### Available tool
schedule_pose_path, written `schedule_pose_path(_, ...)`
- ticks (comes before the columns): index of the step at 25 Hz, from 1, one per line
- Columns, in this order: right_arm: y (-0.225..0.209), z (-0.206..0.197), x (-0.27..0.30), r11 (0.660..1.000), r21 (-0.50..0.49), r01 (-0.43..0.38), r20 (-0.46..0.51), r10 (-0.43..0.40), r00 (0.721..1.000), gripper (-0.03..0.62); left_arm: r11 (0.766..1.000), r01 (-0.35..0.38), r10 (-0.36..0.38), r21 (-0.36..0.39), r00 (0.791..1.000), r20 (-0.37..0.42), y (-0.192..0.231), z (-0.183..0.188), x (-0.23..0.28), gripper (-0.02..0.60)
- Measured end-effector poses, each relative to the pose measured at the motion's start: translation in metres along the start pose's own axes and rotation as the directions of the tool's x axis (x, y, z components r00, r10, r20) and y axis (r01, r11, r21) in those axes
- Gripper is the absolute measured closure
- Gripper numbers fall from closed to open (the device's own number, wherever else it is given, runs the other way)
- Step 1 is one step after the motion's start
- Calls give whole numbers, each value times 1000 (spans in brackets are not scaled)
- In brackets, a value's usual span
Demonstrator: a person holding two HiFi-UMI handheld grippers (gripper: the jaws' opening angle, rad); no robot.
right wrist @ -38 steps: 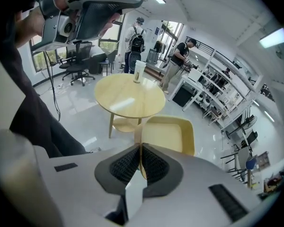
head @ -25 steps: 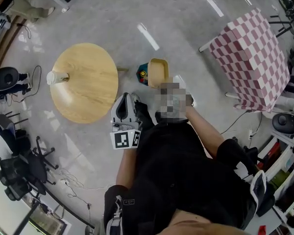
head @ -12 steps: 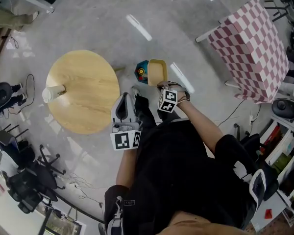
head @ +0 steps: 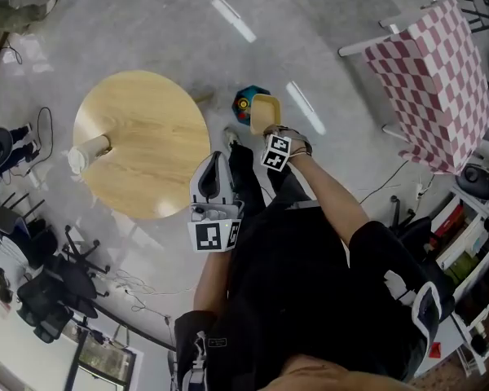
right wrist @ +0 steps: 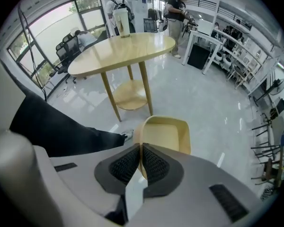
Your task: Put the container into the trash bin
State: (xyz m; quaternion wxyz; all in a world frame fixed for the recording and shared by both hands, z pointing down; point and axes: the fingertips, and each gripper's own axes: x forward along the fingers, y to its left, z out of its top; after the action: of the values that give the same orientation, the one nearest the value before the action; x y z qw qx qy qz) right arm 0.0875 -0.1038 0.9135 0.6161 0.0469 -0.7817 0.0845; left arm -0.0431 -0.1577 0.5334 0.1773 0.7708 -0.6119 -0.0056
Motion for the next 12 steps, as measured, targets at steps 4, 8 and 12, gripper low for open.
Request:
schedule_pose_path(4, 4, -6, 22, 999, 41, -16, -10, 16, 1000, 556, 1000, 1, -1, -12, 1000, -26, 0, -8, -10, 574)
schedule_pose_path(8, -16, 7, 56, 995, 96, 10, -16, -9, 1000, 472, 1000, -13, 12, -23, 998, -58, 25, -16, -3, 574)
schedule_pose_path(12, -23, 5, 72, 992, 123, 13, -37, -8, 999, 434, 1000, -13, 11, -22, 998, -66, 31, -25, -1, 574)
